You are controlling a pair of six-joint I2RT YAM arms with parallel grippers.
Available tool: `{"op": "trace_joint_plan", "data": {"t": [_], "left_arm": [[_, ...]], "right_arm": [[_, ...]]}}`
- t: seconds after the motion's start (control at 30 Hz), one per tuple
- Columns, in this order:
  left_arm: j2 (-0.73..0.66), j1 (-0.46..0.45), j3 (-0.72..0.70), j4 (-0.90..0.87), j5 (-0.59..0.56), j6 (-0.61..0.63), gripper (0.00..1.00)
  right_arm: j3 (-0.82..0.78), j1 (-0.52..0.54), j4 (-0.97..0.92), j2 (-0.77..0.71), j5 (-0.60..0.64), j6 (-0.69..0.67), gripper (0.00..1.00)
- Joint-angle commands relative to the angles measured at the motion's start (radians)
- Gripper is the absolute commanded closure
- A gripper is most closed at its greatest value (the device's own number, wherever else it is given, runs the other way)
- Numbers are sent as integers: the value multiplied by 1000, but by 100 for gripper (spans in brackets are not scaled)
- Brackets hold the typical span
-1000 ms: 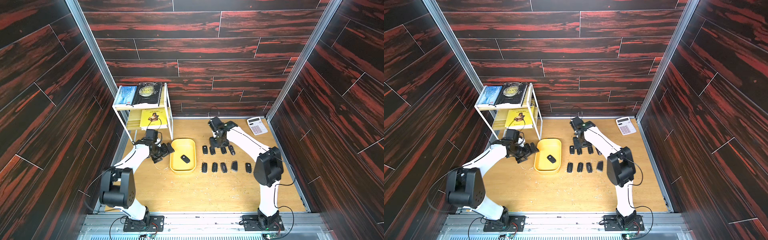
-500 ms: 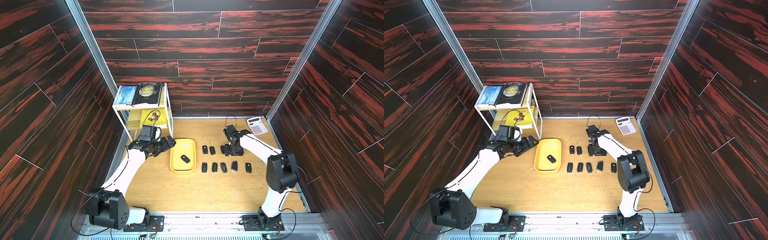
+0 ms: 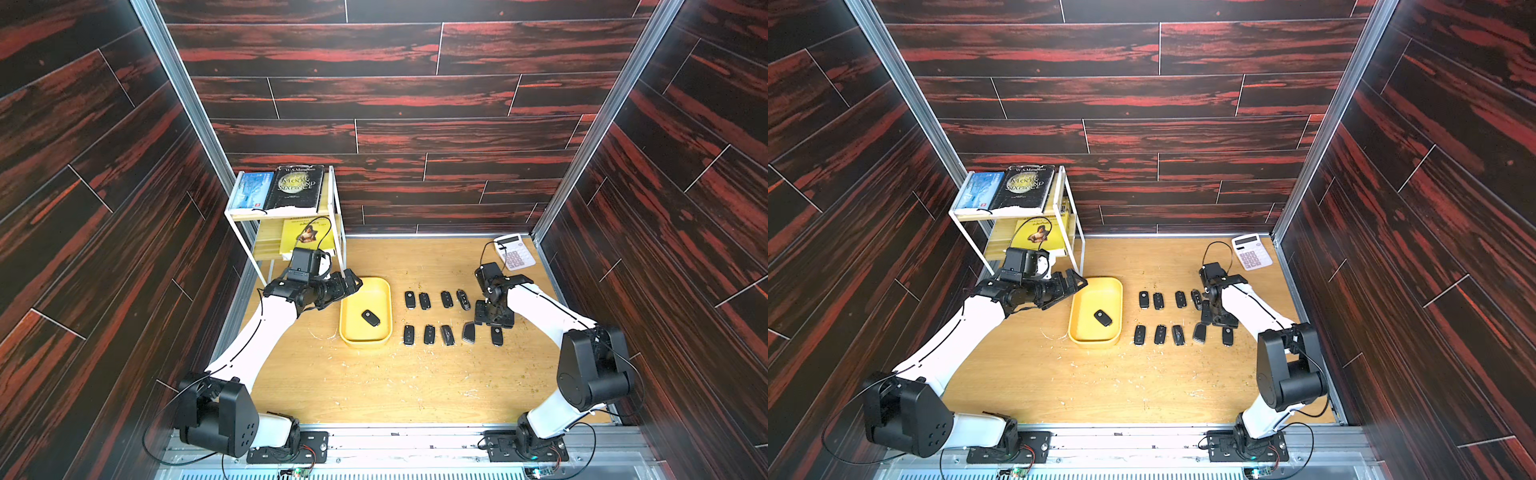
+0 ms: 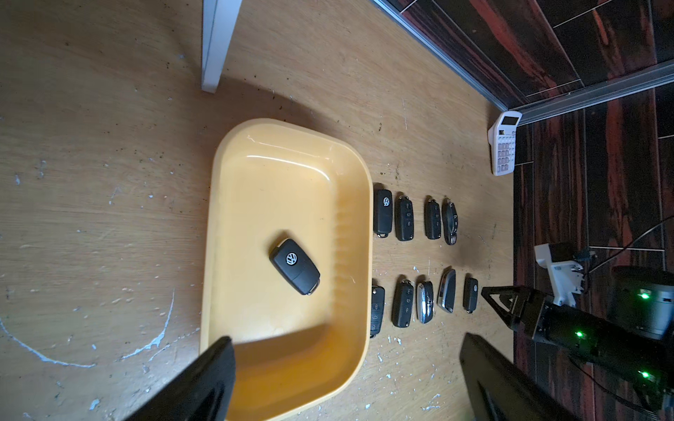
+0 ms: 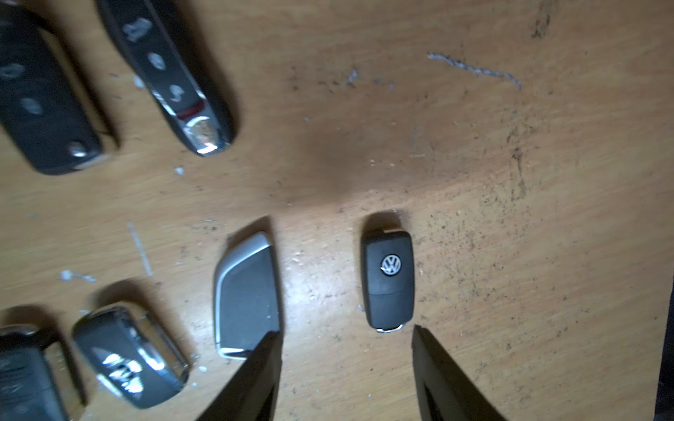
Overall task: Place the car key into the storage box
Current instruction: Pick up the car key from the center of the board.
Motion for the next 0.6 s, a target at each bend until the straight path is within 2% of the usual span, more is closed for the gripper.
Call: {"op": "trace_joint_plan", "data": {"t": [0.0,0.3,0.57], "left_arm": [[3,-5,21,18,22,21,0],[10,-4,17,31,39,28,0],[19,-5,29,22,43,43,0]], "right_arm": [[-51,-27,19,-17,-7,11,39],[-129,-71,81,-13,-7,-2,40],[-123,-100,115,23,-51,-20,41]]}}
